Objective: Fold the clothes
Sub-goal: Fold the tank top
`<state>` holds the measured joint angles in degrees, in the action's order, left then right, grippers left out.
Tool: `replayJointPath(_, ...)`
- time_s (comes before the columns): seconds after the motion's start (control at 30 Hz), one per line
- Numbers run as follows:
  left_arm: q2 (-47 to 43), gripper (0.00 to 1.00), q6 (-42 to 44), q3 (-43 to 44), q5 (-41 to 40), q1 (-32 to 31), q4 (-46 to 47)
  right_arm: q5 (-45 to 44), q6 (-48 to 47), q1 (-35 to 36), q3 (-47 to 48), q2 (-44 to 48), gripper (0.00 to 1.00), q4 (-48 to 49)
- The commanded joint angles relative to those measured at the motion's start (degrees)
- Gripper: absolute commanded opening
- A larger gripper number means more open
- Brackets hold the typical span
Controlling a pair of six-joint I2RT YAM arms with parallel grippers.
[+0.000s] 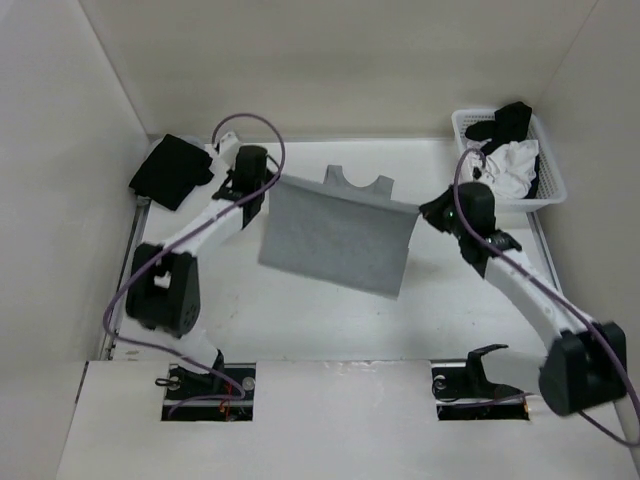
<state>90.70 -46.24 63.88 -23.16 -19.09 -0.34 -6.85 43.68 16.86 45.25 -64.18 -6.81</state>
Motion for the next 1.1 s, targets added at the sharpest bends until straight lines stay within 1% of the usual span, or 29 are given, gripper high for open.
replayJointPath(0.0, 10.95, 0.0, 2.73, 16.05, 4.0, 1.56, 5.8, 11.32, -1.41, -7.13, 8.68, -13.02, 0.0, 12.51)
replayJointPath(0.07, 19.48, 0.02, 4.22, 27.03, 4.35, 1.73, 2.91, 12.91, -0.97, -9.34, 16.32, -23.3, 0.0, 12.7)
replayJointPath(0.13, 28.7, 0.1, 6.24, 38.72, 6.88, 2.08, -3.06, 13.53, -0.7, -10.57, 24.05, -32.89, 0.01, 11.3)
replayJointPath(0.17, 32.4, 0.18, 6.34, 43.3, 8.2, 2.35, -6.05, 13.36, -0.62, -10.67, 27.57, -36.85, 0.06, 9.99)
replayJointPath(0.2, 34.44, 0.25, 6.34, 45.52, 9.0, 2.7, -7.64, 13.18, -0.61, -10.67, 30.56, -39.94, 0.14, 8.32)
replayJointPath(0.23, 35.85, 0.3, 6.07, 46.68, 9.53, 2.96, -9.05, 12.83, -0.44, -10.49, 32.42, -41.71, 0.21, 7.43)
replayJointPath(0.27, 35.43, 0.34, 5.55, 45.21, 9.53, 3.4, -9.33, 12.13, -0.7, -10.41, 33.14, -42.16, 0.3, 7.16)
replayJointPath(0.3, 33.6, 0.36, 5.02, 41.72, 9.45, 3.67, -8.29, 11.78, -1.14, -10.23, 33.14, -41.73, 0.34, 7.33)
replayJointPath(0.33, 30.54, 0.36, 4.58, 36.46, 9.36, 3.93, -6.36, 11.08, -1.66, -9.45, 31.93, -40.25, 0.39, 8.03)
replayJointPath(0.37, 26.42, 0.35, 3.62, 29.71, 9.36, 4.02, -3.56, 10.03, -1.76, -8.31, 30.17, -38.4, 0.41, 9.08)
replayJointPath(0.43, 16.58, 0.33, 0.9, 13.64, 8.75, 3.76, 3.73, 8.0, -2.28, -6.11, 25.17, -33.05, 0.43, 10.84)
replayJointPath(0.5, 7.17, 0.32, -2.26, -2.36, 7.78, 3.49, 11.47, 5.37, -2.46, -3.13, 18.24, -26.55, 0.42, 12.69)
replayJointPath(0.53, 3.39, 0.31, -3.93, -9.23, 8.21, 3.49, 14.11, 3.88, -2.81, -1.2, 14.2, -23.3, 0.37, 13.83)
replayJointPath(0.57, 0.22, 0.31, -4.82, -14.95, 8.74, 3.49, 15.79, 2.82, -3.07, 0.65, 9.72, -19.96, 0.29, 15.32)
replayJointPath(0.6, -1.64, 0.31, -5.09, -18.32, 9.35, 3.58, 16.42, 2.37, -2.73, 2.15, 5.33, -16.97, 0.19, 16.81)
replayJointPath(0.63, -3.58, 0.32, -5.61, -22.09, 10.75, 3.67, 16.86, 2.37, -2.46, 3.64, 1.11, -14.16, 0.05, 18.22)
replayJointPath(0.67, -4.9, 0.32, -5.88, -25.0, 12.94, 4.02, 17.38, 2.37, -2.03, 4.79, -1.81, -12.21, 0.0, 18.76)
replayJointPath(0.73, -5.62, 0.35, -6.06, -28.88, 16.9, 4.72, 18.35, 1.93, -0.97, 6.9, -8.74, -7.3, 0.0, 19.9)
replayJointPath(0.8, -5.09, 0.39, -7.45, -31.0, 20.33, 6.12, 20.19, 0.97, 0.17, 8.4, -14.38, -2.9, 0.0, 20.52)
replayJointPath(0.83, -4.39, 0.41, -8.16, -31.7, 21.56, 6.65, 22.03, 0.62, 0.52, 8.58, -16.49, -1.22, 0.02, 20.52)
replayJointPath(0.93, -1.85, 0.41, -8.87, -31.98, 25.35, 7.18, 25.47, 0.61, 1.75, 8.58, -22.03, 3.0, 0.12, 20.35)
replayJointPath(0.97, -1.05, 0.4, -9.13, -31.71, 25.44, 7.18, 25.3, 0.61, 2.72, 8.14, -23.53, 4.32, 0.18, 20.17)
replayJointPath(1.03, -0.43, 0.38, -9.57, -31.53, 23.87, 7.18, 25.21, 0.87, 4.04, 7.09, -26.26, 6.34, 0.34, 20.78)
replayJointPath(1.07, 0.0, 0.38, -9.75, -31.19, 22.82, 6.92, 25.21, 1.05, 4.3, 6.56, -26.97, 6.79, 0.39, 20.78)
